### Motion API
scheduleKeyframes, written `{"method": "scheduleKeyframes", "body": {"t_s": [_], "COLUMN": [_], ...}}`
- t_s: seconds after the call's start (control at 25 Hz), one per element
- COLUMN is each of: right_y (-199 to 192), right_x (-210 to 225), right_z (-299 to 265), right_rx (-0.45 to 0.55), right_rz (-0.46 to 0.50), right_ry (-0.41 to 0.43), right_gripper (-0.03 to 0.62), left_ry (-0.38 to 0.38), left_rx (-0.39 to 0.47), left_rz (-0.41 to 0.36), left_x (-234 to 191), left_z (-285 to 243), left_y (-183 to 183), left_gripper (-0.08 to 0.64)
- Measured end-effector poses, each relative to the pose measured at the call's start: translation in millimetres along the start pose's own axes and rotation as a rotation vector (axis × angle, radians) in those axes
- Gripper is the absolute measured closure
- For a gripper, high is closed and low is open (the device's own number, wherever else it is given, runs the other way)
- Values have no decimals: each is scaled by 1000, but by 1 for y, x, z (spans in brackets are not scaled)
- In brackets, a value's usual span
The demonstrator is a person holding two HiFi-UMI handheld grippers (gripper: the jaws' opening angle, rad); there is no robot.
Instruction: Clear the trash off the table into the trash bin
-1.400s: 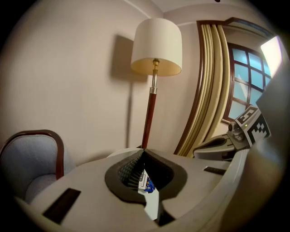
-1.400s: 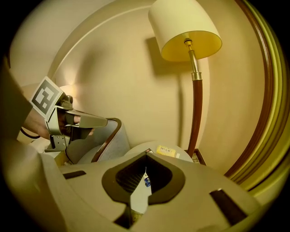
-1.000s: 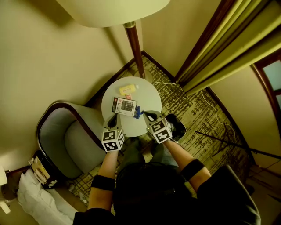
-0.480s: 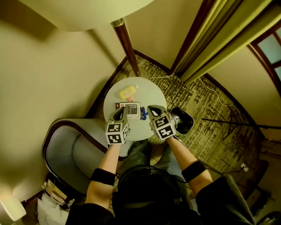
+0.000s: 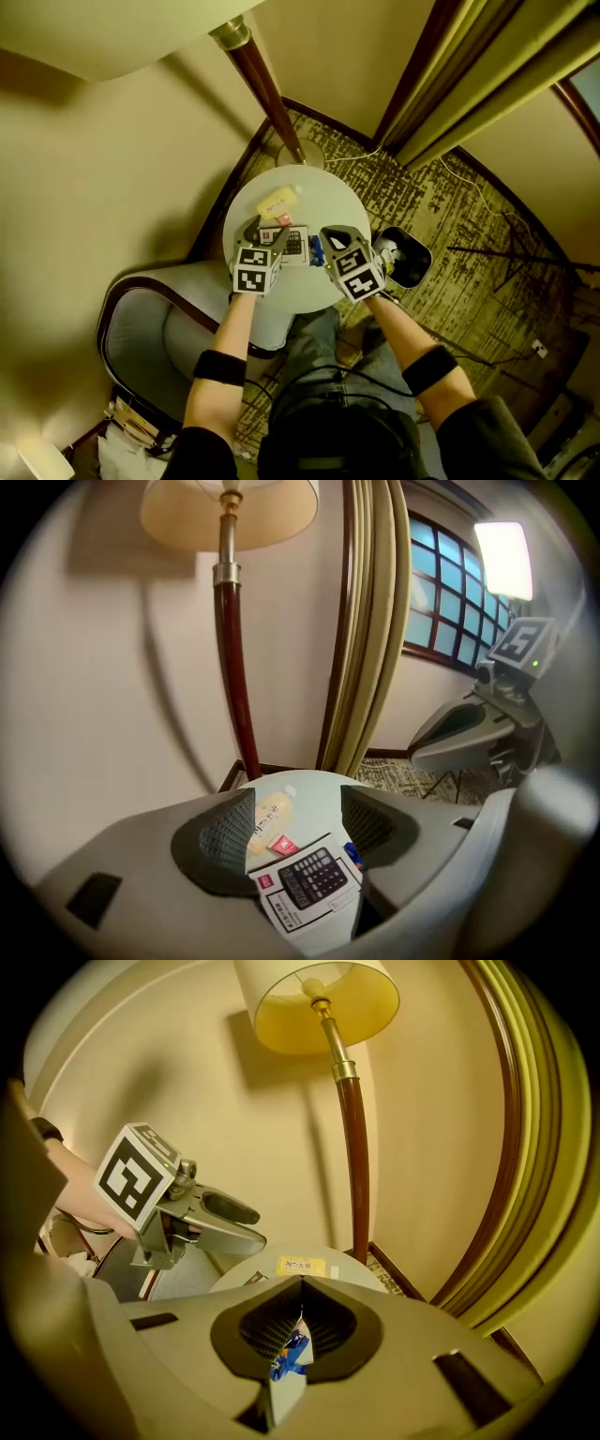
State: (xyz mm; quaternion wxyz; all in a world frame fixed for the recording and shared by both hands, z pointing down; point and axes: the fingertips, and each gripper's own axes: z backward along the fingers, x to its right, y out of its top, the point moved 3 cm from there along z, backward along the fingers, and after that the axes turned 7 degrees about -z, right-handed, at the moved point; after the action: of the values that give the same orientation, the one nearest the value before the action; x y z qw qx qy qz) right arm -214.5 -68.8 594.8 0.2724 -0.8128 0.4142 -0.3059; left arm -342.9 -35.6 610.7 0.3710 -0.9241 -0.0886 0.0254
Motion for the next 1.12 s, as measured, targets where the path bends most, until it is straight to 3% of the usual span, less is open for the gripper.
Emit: {"method": "scheduleKeyframes", "body": {"t_s": [0.2,0.4,0.64,0.92,1.12], "right_y": [-10,-15,-26,-42,-50], "right_x": [24,54,77,88,96], "right_z": [-27,-50,-75,-93,-96], "right_rx": [-10,-20,-58,-60,-58], "right_rz": [-24,-70,-111,-153,-171], "right_ry": [-40,-108,-136,-156,-164], "right_gripper": [592,592,592,592,592], "left_ry": [-26,-90,-196,-231,-250], "left_rx": [-111,-264,-368,-488,-495], "left_rz": [-75,-216,-270,-360,-331], "left_x": [-31,-44,-48,-54,-53], "left_z": [-48,-94,-142,-174,-189], "left_y": [-18,-39,-57,-78,-89], "left_gripper": [187,119,114,114,135]}}
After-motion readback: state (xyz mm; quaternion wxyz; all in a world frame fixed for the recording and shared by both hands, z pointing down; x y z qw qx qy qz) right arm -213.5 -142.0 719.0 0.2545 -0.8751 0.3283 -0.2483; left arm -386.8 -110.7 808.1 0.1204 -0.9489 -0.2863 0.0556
